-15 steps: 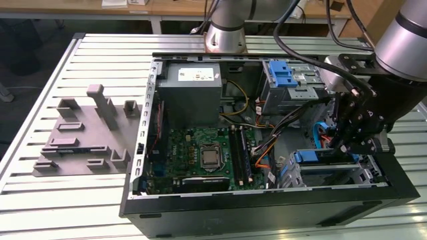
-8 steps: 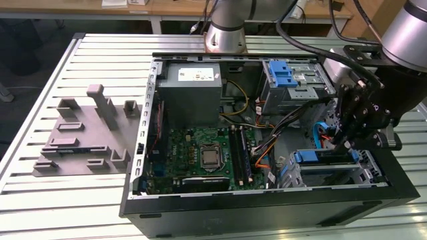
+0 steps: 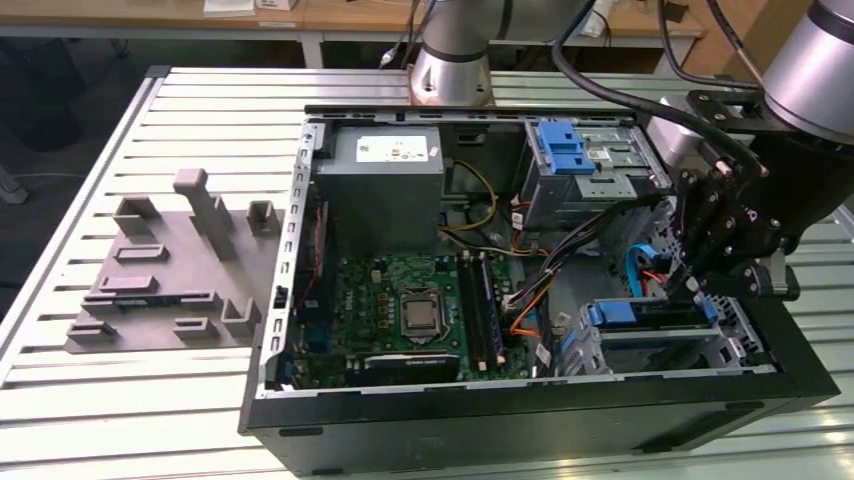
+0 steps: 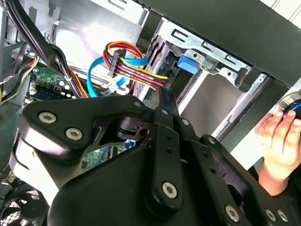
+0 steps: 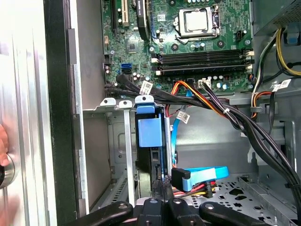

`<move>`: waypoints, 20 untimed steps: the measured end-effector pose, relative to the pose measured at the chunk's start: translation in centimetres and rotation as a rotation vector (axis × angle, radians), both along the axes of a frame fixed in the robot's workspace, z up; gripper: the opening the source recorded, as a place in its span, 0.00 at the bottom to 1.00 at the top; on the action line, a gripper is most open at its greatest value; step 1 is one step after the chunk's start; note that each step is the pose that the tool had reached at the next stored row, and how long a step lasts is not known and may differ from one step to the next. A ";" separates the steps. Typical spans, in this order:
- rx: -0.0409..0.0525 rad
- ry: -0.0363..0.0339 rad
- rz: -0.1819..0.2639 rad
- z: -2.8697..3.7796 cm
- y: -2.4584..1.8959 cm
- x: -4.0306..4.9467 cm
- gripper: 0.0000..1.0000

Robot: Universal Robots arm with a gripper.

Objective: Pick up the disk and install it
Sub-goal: 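Insert the first disk wire, then insert the second disk wire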

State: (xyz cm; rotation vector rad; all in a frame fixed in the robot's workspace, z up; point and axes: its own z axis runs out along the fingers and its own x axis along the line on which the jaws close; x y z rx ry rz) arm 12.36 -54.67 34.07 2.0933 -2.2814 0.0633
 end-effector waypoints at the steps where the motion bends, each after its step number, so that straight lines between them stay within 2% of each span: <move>1: 0.0000 0.0000 0.000 0.00 0.00 0.00 0.11; 13: 0.0001 0.0005 0.000 0.00 0.00 0.00 0.11; 16: 0.0000 0.0005 0.000 0.00 0.00 -0.25 0.11; 20: -0.0002 0.0005 0.000 0.01 -0.34 -0.39 0.11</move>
